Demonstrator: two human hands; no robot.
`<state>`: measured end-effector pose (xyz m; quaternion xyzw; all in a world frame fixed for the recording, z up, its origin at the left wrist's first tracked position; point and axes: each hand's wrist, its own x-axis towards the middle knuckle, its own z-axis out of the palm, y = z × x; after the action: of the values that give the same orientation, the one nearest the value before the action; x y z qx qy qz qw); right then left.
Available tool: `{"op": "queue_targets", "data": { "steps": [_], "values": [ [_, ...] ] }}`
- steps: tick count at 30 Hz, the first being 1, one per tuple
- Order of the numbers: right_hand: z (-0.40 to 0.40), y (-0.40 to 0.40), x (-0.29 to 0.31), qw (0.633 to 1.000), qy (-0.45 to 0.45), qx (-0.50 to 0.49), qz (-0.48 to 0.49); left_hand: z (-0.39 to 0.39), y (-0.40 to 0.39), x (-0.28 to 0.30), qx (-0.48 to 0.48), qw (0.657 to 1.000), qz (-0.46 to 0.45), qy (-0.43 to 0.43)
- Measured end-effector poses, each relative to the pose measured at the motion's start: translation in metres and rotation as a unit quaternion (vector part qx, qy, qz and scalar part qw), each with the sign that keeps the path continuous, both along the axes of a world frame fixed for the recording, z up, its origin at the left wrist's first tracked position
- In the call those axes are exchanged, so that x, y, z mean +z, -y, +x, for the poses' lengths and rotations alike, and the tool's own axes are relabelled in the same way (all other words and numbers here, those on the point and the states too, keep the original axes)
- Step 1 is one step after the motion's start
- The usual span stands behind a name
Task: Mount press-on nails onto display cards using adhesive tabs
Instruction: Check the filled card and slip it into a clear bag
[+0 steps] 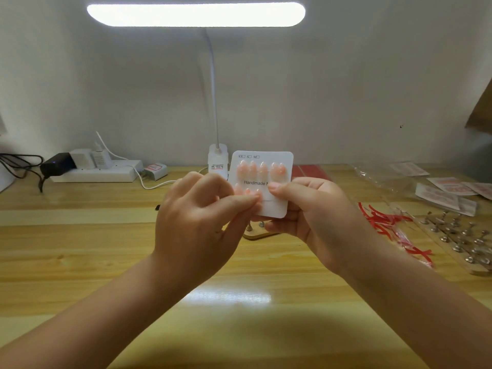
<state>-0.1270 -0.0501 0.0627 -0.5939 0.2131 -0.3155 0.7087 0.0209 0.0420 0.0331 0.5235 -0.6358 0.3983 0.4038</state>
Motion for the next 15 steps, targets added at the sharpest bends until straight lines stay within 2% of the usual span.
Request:
{"op": "queue_targets", "data": {
  "steps": [4,6,8,10,12,13,15],
  "values": [
    [-0.0008,0.0033,-0.0004,1.0,-0.001,0.003,-0.002,-0.0033,0.0008,-0.0021,-0.006,1.0,0.021,-0.002],
    [-0.001,0.0047,-0.0002,1.0,-0.002,0.002,0.008,-0.0061,0.0017,-0.0023,-0.035,0.996,0.038,-0.071],
    [-0.0014,0.0065,-0.0001,1.0,-0.003,-0.002,0.02,-0.0084,0.0017,0.0007,-0.042,0.979,0.049,-0.193],
    [-0.0014,0.0076,0.0,1.0,-0.003,0.003,0.027,-0.0093,0.0015,0.0037,-0.055,0.93,0.083,-0.354],
    [-0.0007,0.0078,-0.0005,0.999,-0.001,0.014,0.031,-0.0081,0.0032,0.0055,-0.119,0.845,0.152,-0.499],
    [-0.0005,0.0078,-0.0009,0.999,0.001,0.021,0.033,-0.0073,0.004,0.0058,-0.148,0.81,0.177,-0.539],
    [-0.0004,0.0081,-0.0021,0.999,0.004,0.034,0.033,-0.0083,0.0041,0.0065,-0.165,0.782,0.199,-0.567]
  ]
}}
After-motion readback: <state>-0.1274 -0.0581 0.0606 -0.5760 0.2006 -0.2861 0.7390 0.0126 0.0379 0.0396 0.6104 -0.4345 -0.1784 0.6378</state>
